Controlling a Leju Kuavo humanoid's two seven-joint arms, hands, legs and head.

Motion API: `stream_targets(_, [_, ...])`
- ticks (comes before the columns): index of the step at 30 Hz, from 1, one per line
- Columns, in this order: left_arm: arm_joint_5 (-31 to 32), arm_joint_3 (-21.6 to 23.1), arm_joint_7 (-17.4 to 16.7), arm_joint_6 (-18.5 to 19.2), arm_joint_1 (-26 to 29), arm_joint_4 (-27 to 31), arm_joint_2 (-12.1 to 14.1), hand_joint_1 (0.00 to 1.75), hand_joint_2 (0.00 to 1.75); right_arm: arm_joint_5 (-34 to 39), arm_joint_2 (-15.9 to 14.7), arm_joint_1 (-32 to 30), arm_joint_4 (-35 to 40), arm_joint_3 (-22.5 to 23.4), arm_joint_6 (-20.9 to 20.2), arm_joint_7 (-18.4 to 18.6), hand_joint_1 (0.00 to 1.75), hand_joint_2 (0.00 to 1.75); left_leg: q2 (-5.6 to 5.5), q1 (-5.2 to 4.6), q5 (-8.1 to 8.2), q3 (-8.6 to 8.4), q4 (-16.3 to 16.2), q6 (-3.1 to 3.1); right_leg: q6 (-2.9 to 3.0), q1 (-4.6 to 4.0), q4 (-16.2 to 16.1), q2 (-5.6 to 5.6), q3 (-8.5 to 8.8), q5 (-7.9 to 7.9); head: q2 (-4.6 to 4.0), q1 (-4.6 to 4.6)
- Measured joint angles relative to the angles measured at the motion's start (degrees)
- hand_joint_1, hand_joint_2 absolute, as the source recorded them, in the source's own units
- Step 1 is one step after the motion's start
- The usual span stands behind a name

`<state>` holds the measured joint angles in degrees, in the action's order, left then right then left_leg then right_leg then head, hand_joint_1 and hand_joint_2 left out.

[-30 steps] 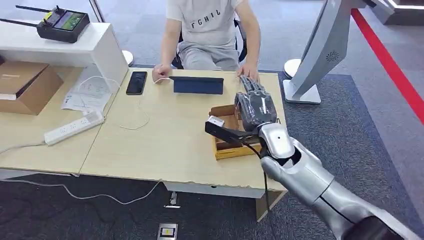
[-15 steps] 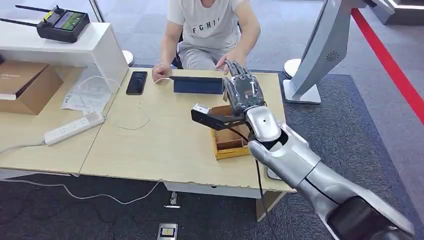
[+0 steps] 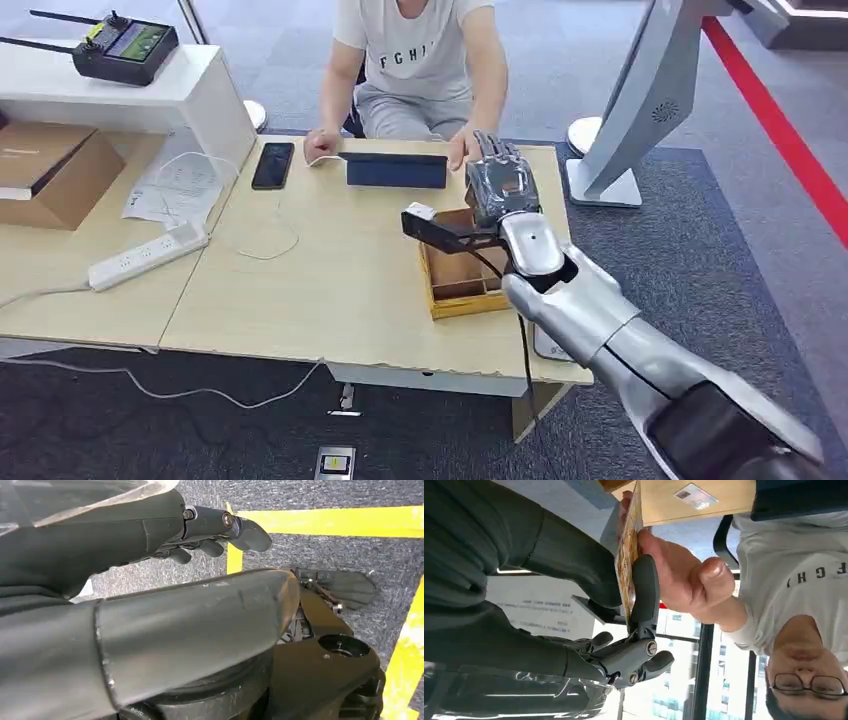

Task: Pass the card to the sensor for recognition and then transmit it.

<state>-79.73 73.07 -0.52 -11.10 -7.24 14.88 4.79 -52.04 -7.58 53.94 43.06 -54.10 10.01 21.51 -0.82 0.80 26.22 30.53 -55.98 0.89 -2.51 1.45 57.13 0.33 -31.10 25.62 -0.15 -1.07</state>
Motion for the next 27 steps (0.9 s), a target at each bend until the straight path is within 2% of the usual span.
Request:
stream_targets(3, [0.0,0.11,0.11,0.18,0.01,0.0,0.07,0.0,0.0,-0.09,-0.04,0.02,-0.72,0.0,0.0,0.15,1.75,1.75,0.0,0.0,0.0,0.0,0.0,0.0,0.0,0.0,0.0,0.0,0.0,0.0,0.0,0.0])
stream_targets(4, [0.0,0.13,0.11,0.26,0.01,0.0,0.11,0.0,0.0,-0.09,-0.04,0.05,-0.99,0.0,0.0,0.22,0.44,1.75,0.0,0.0,0.0,0.0,0.0,0.0,0.0,0.0,0.0,0.0,0.0,0.0,0.0,0.0])
stream_targets(5, [0.0,0.15,0.13,0.29,0.01,0.0,0.15,0.0,0.0,-0.09,-0.04,0.08,-1.25,0.0,0.0,0.24,0.0,0.0,0.0,0.0,0.0,0.0,0.0,0.0,0.0,0.0,0.0,0.0,0.0,0.0,0.0,0.0])
stream_targets(8, [0.0,0.15,0.11,0.59,0.01,0.0,0.22,0.0,0.0,0.28,-0.02,0.13,-1.79,0.02,0.2,-0.17,0.0,0.0,0.0,0.0,0.0,0.0,0.0,0.0,0.0,0.0,0.0,0.0,0.0,0.0,0.0,0.0])
stream_targets(11, [0.0,0.15,-0.33,0.85,-0.01,-0.02,0.26,0.0,0.0,1.03,-0.04,0.12,-2.21,0.04,-2.73,0.35,0.0,0.0,0.0,0.0,0.0,-0.01,0.0,0.0,0.0,0.0,0.0,0.0,0.0,0.0,0.0,-0.02])
stream_targets(19, [-0.02,0.15,-0.2,0.81,0.06,-0.02,0.5,0.0,0.0,-2.74,-1.22,0.59,-3.52,-0.02,-3.26,0.48,0.0,0.0,0.0,0.0,0.0,-0.01,0.0,0.0,0.0,0.0,0.0,0.0,-0.02,0.0,0.0,0.0])
stream_targets(22, [-0.11,0.15,-0.18,0.81,0.09,-0.02,0.63,0.0,0.0,-4.46,-3.04,1.6,-3.59,0.02,-4.0,1.62,0.0,0.0,0.0,-0.01,0.0,-0.02,-0.02,0.0,0.0,0.01,-0.01,0.0,-0.03,0.0,0.0,0.0])
stream_targets(27, [-0.65,0.15,0.07,0.79,0.31,-0.02,0.74,0.0,0.0,-5.55,-9.48,2.35,-3.11,1.92,-7.45,4.63,0.0,0.0,-0.03,-0.04,0.0,-0.01,-0.07,-0.01,-0.05,0.05,-0.09,-0.09,0.02,-0.03,0.0,0.0])
